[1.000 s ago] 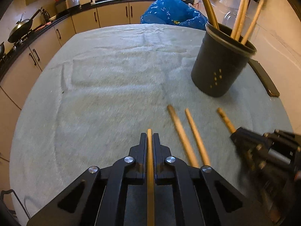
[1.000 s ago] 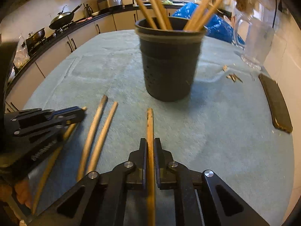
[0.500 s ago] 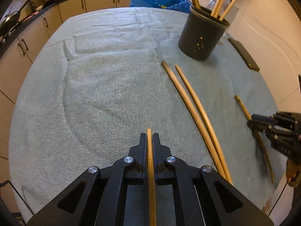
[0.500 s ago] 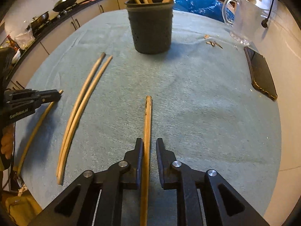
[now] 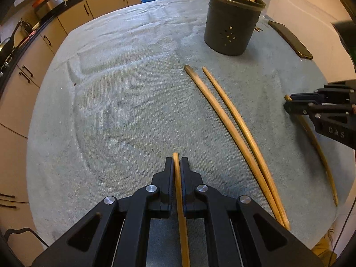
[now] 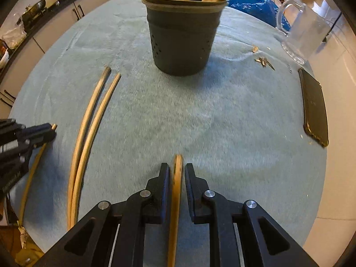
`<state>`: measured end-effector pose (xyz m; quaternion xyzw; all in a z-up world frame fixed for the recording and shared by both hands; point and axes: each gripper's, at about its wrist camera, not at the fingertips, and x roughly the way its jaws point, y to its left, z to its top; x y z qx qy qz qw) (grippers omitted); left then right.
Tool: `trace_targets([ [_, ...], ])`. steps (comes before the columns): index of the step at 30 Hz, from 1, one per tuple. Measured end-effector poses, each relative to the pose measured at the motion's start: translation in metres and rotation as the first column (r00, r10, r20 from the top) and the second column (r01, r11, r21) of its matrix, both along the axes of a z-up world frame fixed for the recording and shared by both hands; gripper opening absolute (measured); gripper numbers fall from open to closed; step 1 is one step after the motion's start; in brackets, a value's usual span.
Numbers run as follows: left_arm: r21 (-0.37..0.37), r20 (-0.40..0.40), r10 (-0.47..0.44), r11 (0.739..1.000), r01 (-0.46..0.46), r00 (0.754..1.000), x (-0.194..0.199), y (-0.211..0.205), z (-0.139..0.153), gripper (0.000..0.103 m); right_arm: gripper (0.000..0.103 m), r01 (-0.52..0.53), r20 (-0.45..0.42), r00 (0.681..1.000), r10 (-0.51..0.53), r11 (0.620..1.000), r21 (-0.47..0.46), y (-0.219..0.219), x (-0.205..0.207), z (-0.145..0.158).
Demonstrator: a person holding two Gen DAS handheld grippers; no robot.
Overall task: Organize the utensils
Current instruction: 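Raise the left tool's chopstick over the cup while the right tool carries its chopstick there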
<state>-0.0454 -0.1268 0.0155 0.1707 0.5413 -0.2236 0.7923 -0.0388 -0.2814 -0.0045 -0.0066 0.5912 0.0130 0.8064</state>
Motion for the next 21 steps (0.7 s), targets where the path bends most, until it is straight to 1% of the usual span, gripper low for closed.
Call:
trace_targets([
  [4, -0.042, -0.011, 0.022, 0.999, -0.022, 1.0, 0.003, 0.004, 0.0, 0.006, 0.015, 0.012, -0.016, 1.0, -0.012, 1.0, 0.018, 0.002, 0.01, 0.0],
  [5, -0.054, -0.01, 0.025, 0.998, -0.026, 1.0, 0.002, 0.006, 0.0, 0.006, 0.013, 0.011, -0.01, 1.0, -0.011, 1.0, 0.019, 0.003, 0.011, 0.001],
  [6, -0.06, -0.005, 0.029, 0.998, -0.029, 1.0, 0.002, 0.007, 0.0, 0.005, 0.009, 0.009, 0.003, 1.0, -0.009, 1.0, 0.019, 0.005, 0.011, 0.001],
  [8, -0.081, -0.006, 0.043, 0.996, -0.044, 0.999, 0.001, 0.012, 0.002, 0.005, 0.007, 0.01, 0.032, 0.999, -0.01, 1.0, 0.005, 0.009, 0.007, 0.001],
  [11, -0.125, 0.016, 0.084, 0.989, -0.082, 0.996, -0.001, 0.021, 0.012, 0.005, 0.007, 0.039, 0.079, 0.996, -0.045, 0.997, 0.069, 0.006, -0.005, 0.003],
  [14, -0.193, 0.07, 0.115, 0.976, -0.1, 0.991, -0.009, 0.035, 0.039, 0.005, 0.007, 0.069, 0.15, 0.985, -0.088, 0.99, 0.127, 0.002, -0.019, 0.018],
  [16, -0.236, 0.112, 0.133, 0.966, -0.104, 0.985, -0.018, 0.044, 0.058, 0.005, 0.007, 0.08, 0.213, 0.97, -0.115, 0.983, 0.167, -0.002, -0.032, 0.034],
  [21, -0.358, 0.209, 0.173, 0.929, -0.09, 0.962, -0.041, 0.055, 0.109, 0.005, 0.007, 0.086, 0.361, 0.919, -0.156, 0.976, 0.201, -0.005, -0.063, 0.071],
])
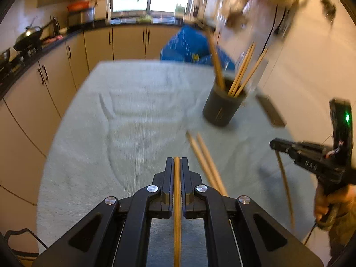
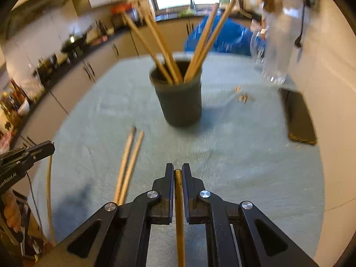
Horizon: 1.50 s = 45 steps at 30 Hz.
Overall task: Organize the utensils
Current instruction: 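Raise the left tool's chopstick over the cup while the right tool carries its chopstick there, then open the left tool into the cup while the right tool drops its chopstick in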
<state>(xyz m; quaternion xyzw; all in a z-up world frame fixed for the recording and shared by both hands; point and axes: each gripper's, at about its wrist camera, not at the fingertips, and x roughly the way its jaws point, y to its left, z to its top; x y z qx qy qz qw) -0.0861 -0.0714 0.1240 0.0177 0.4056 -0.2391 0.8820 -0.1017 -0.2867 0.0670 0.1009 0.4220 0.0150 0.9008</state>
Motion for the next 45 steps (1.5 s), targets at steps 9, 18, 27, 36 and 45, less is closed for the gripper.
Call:
trace_targets([
  [9, -0.148, 0.151, 0.016, 0.989, 0.007, 0.988, -0.033, 0.002, 0.057, 0.005, 0.007, 0.07, 0.247, 0.966, -0.082, 0.996, 0.056, -0.007, -0.044, 0.061],
  [18, -0.21, 0.204, 0.009, 0.977, 0.035, 0.979, -0.036, -0.014, 0.082, 0.005, 0.007, 0.105, 0.338, 0.932, -0.131, 0.99, 0.093, -0.02, -0.054, 0.085],
  [27, -0.223, 0.234, 0.007, 0.974, 0.046, 0.972, -0.02, -0.028, 0.098, 0.005, 0.007, 0.131, 0.379, 0.91, -0.169, 0.984, 0.124, -0.036, -0.048, 0.093],
  [36, -0.247, 0.296, 0.021, 0.967, 0.055, 0.955, 0.015, -0.047, 0.142, 0.005, 0.007, 0.141, 0.477, 0.858, -0.191, 0.98, 0.139, -0.048, -0.015, 0.144],
  [45, -0.28, 0.392, 0.067, 0.959, 0.049, 0.918, 0.072, -0.089, 0.186, 0.005, 0.007, 0.176, 0.589, 0.773, -0.236, 0.972, 0.158, -0.055, 0.042, 0.197],
])
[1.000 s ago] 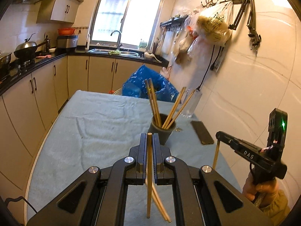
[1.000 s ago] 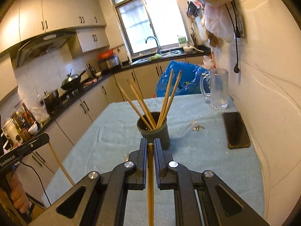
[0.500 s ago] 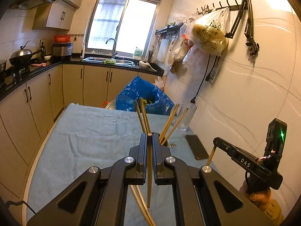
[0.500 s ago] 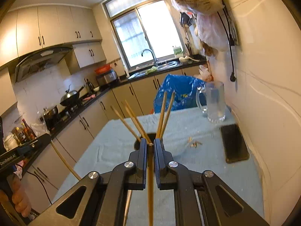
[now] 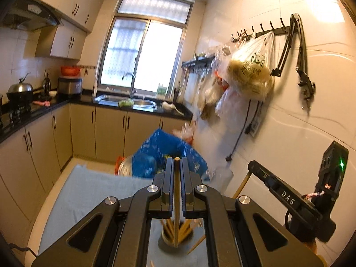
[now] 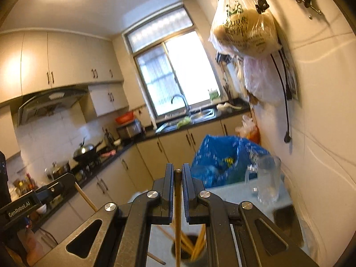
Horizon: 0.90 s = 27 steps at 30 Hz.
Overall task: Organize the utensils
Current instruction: 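Open the left tool into the cup while the right tool drops its chopstick in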
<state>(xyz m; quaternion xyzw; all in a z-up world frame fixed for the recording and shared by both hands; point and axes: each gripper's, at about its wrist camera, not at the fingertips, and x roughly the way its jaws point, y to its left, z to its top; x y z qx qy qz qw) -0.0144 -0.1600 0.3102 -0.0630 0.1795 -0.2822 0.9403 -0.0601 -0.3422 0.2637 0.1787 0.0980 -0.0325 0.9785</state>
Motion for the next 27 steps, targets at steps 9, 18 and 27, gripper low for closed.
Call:
trace_targets([
  [9, 0.091, -0.151, -0.018, 0.995, 0.032, 0.988, 0.072, -0.058, -0.065, 0.005, 0.007, 0.064, -0.102, 0.993, -0.064, 0.998, -0.009, -0.014, 0.059, -0.056],
  [18, 0.106, -0.223, -0.014, 0.994, 0.038, 0.975, 0.081, -0.057, -0.092, 0.006, 0.016, 0.062, -0.198, 0.979, -0.047, 0.996, 0.071, -0.031, 0.071, -0.097],
  [27, 0.047, -0.192, -0.027, 0.998, 0.037, 0.981, 0.034, -0.017, -0.064, 0.025, 0.041, 0.06, -0.156, 0.987, -0.048, 0.995, 0.074, -0.029, 0.035, -0.077],
])
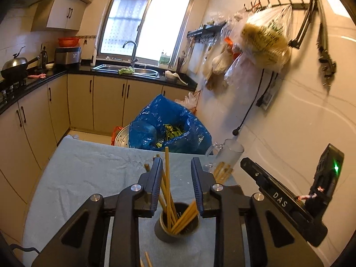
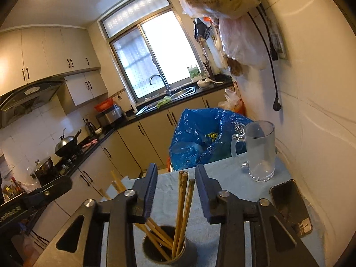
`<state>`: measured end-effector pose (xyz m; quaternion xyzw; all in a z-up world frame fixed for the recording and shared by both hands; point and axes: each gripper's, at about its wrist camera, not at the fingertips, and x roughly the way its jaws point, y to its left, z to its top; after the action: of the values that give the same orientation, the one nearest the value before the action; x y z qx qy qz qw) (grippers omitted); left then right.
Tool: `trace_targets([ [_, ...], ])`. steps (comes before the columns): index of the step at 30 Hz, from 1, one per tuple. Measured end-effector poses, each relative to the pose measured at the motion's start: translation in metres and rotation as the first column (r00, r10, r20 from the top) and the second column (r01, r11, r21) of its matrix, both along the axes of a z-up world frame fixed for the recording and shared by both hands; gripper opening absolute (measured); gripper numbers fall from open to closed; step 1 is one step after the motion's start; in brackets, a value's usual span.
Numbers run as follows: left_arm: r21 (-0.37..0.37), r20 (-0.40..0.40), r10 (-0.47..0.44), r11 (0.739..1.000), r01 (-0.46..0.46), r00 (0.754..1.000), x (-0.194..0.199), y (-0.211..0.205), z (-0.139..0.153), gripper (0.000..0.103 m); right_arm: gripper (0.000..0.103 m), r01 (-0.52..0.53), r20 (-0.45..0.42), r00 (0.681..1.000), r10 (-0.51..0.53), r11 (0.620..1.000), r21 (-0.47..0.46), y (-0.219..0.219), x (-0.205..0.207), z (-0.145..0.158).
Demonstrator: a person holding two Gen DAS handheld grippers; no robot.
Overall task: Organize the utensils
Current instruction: 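Open the left tool into the cup while the right tool drops its chopstick in, then move both tools down to the last chopsticks and close each on one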
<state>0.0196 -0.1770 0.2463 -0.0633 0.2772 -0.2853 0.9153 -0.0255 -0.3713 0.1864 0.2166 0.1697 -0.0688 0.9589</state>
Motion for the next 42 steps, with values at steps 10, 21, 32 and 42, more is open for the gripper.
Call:
trace_targets([
  [10, -0.013, 0.011, 0.035, 0.999, -0.035, 0.999, -0.075, 0.065, -0.013, 0.033, 0.051, -0.021, -0.086, 0.996, 0.02, 1.0, -0.009, 0.024, -0.063, -0.029],
  [21, 0.142, -0.225, 0.17, 0.98, -0.14, 0.96, -0.08, 0.108, -0.136, 0.036, 0.051, -0.172, -0.331, 0.926, 0.181, 0.983, 0.055, 0.071, -0.081, -0.129],
  [32, 0.236, -0.298, 0.21, 0.961, -0.142, 0.931, -0.075, 0.105, -0.192, 0.036, 0.039, -0.426, -0.49, 0.807, 0.329, 0.9, -0.096, 0.159, -0.054, -0.182],
  [42, 0.257, -0.329, 0.186, 0.961, -0.101, 0.926, -0.064, 0.084, -0.206, 0.036, 0.011, -0.389, -0.562, 0.795, 0.229, 0.903, -0.183, 0.168, -0.03, -0.192],
])
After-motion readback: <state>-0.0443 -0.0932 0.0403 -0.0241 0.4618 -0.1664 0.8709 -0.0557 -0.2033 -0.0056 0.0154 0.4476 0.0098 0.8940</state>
